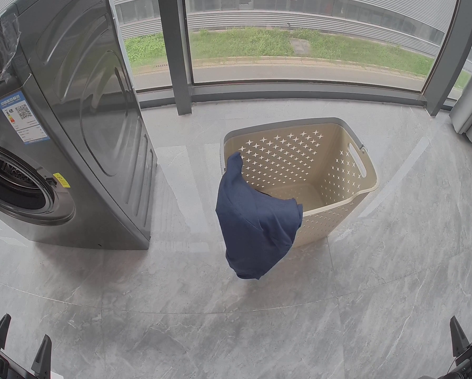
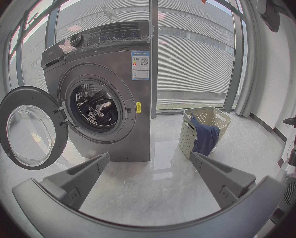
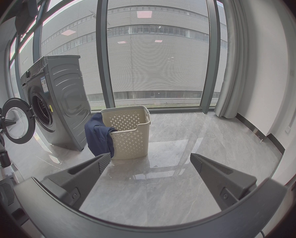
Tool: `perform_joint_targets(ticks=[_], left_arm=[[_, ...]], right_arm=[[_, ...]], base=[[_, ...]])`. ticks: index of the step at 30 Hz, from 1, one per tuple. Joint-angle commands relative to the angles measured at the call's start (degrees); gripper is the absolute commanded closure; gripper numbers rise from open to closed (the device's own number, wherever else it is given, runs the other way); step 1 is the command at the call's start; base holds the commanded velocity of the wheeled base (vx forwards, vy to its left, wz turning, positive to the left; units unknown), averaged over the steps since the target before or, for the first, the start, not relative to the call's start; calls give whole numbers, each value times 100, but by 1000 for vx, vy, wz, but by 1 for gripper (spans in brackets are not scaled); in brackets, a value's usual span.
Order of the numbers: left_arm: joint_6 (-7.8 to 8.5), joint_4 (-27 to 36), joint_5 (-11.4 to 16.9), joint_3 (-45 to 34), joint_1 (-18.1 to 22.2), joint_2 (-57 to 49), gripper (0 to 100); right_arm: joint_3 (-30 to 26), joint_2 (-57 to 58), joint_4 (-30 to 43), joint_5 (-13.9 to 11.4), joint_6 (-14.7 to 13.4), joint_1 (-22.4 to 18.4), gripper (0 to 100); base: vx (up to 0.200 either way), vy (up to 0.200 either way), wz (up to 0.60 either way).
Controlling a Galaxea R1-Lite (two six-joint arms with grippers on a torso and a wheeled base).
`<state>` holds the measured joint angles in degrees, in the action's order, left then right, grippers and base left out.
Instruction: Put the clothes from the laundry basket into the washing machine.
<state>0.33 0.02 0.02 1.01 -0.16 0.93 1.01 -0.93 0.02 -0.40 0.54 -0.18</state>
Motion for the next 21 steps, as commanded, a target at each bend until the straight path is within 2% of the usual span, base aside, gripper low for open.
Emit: perform_joint_targets(ticks=[1,9,15,16,18,19,20,21], left_arm=[[11,-2,-2,-101,-2,-93,0],[11,-2,-2,-101,-2,-93,0],[11,-2,-2,-101,-2,-93,0],[11,-2,-2,-101,-2,-93,0],[11,-2,-2,-101,-2,-93,0],[2,-2,-2,-101,7,-93,0],[2,-2,-2,-101,7,-93,0],[11,-2,-2,-101,7,-93,0]], right_arm=[[-92,22,-2,-4,8,1,0],[-92,22,-2,-4,-1,1,0],[-92,31,-2,-4,-18,1,0],[-66,31,-73,-65,25,1,0],[294,22,-222,-179,-133,18,0],[707,-109,-240,-241,-361,53,0],[707,-109,-240,-241,-361,53,0],[1217,-725,-257,-320,-616,27,0]], base=[[200,0,0],[200,0,0],[0,0,0],[0,0,0],[0,0,0],[0,0,0],[0,0,0],[0,0,0]])
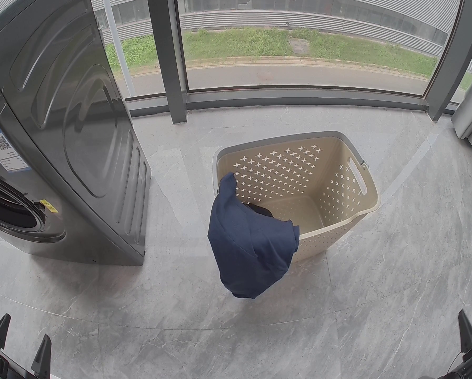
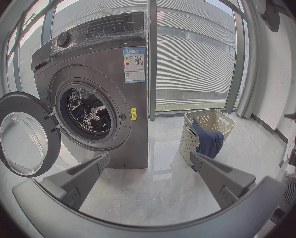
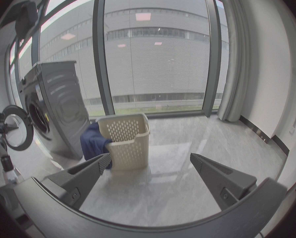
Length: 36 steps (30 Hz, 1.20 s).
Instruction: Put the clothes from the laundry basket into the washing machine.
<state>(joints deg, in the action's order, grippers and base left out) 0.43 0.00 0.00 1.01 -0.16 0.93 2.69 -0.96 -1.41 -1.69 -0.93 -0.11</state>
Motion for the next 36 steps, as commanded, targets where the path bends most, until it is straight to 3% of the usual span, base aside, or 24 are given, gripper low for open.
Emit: perform_joint_targets(ticks=[1,7,9,12,13,14,16,18,19,21,26,36], left_arm=[[1,0,0,-101,7,-93,0],[1,0,9,-101,-2,-93,0],[-8,0,0,-101,7,-93,0],[-8,0,0,-101,-2,-93,0],[-8,0,0,-101,-2,-93,0],[-8,0,0,-101,-2,-93,0],[-8,0,0,-101,-2,-93,0],[-8,0,0,-101,-2,-93,0],[-8,0,9,-101,-2,-93,0],[1,0,9,-101,-2,-93,0],[-8,0,9,-101,-2,-93,0],[-8,0,9,-101,-2,-93,0]], right_arm=[[1110,-1055,-175,-217,-461,-7,0],[900,-2936,-702,-419,-250,169,0],[759,-3824,-1423,-419,-250,406,0],[697,-4870,-2258,-358,-540,987,0],[697,-4870,-2258,-358,-540,987,0],[689,-5256,-2574,-288,-848,1233,0],[689,-5678,-2882,-85,-1129,1593,0],[680,-5810,-3014,38,-1208,1751,0],[627,-6091,-3278,345,-1270,1980,0],[627,-6311,-3515,459,-1261,2094,0],[697,-6742,-3902,512,-1278,2569,0],[952,-7506,-4227,521,-1243,2780,0]], base=[[0,0,0],[0,0,0],[0,0,0],[0,0,0],[0,0,0],[0,0,0],[0,0,0],[0,0,0],[0,0,0],[0,0,0],[0,0,0],[0,0,0]])
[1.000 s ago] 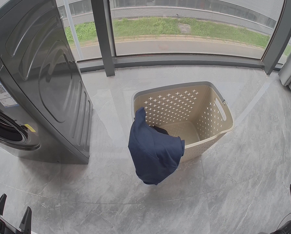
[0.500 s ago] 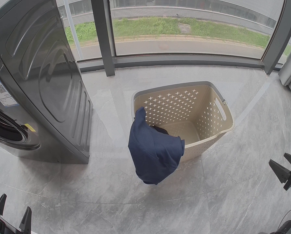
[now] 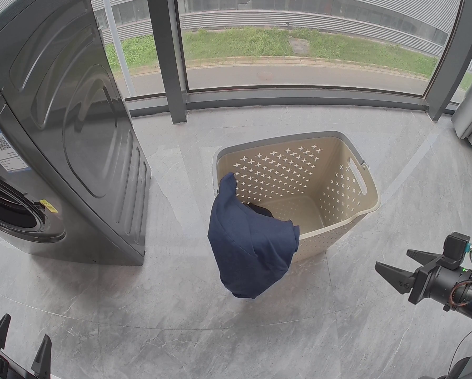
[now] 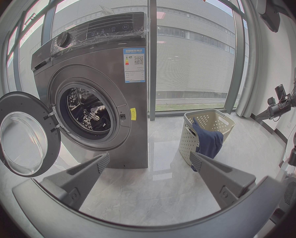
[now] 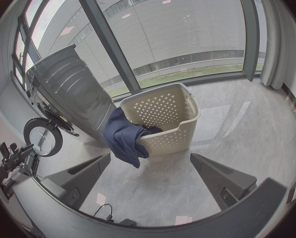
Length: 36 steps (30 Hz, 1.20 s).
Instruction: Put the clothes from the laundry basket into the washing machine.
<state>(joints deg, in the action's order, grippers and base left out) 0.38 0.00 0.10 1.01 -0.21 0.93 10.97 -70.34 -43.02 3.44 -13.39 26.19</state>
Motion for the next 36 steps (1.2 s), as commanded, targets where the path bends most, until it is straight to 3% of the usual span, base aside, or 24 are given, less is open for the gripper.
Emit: perform_joint_targets(ticks=[1,22,36], left_arm=[[-3,0,-1,-101,3,-93,0],[-11,0,-1,-101,3,-93,0],[-47,0,43,-92,3,-84,0]], right_arm=[[151,-630,-66,8,3,212,0],[854,-2379,-927,25,-41,844,0],[1680,-3988,-1666,34,-164,1477,0]], base=[[0,0,0],[0,0,0],[0,0,0]])
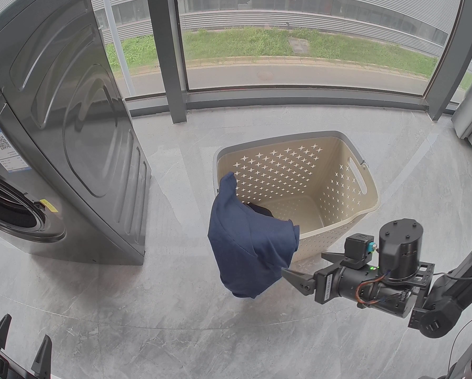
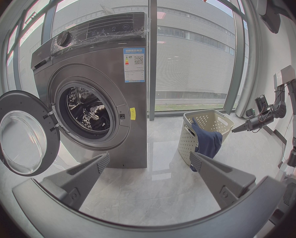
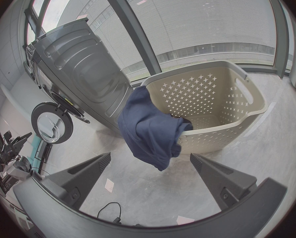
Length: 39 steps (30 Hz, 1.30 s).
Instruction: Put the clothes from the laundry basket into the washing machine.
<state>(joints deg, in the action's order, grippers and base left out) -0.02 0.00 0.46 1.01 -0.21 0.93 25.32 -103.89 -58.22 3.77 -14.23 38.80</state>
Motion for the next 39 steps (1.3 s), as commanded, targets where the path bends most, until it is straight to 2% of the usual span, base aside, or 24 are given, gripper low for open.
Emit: perform_joint_targets(ticks=[1,6,18,25,31,39], left_arm=[[-6,0,15,-101,3,-93,0],[-6,0,15,-101,-6,-93,0],[-6,0,15,-92,3,-84,0],[-6,0,15,-92,3,-84,0],[-6,0,15,-92,3,-84,0],[-6,0,15,-92,3,-93,0]], right_arm=[[289,-729,-189,1,-107,242,0],[544,-1186,-444,1,-107,277,0],[1221,-2039,-462,28,-124,207,0],[1590,-2470,-567,168,-107,198,0],[2030,-2821,-699,274,-63,31,0],[2267,-2900,-708,326,-89,5,0]], base=[[0,0,0],[0,0,0],[0,0,0],[0,0,0],[0,0,0],[0,0,0]])
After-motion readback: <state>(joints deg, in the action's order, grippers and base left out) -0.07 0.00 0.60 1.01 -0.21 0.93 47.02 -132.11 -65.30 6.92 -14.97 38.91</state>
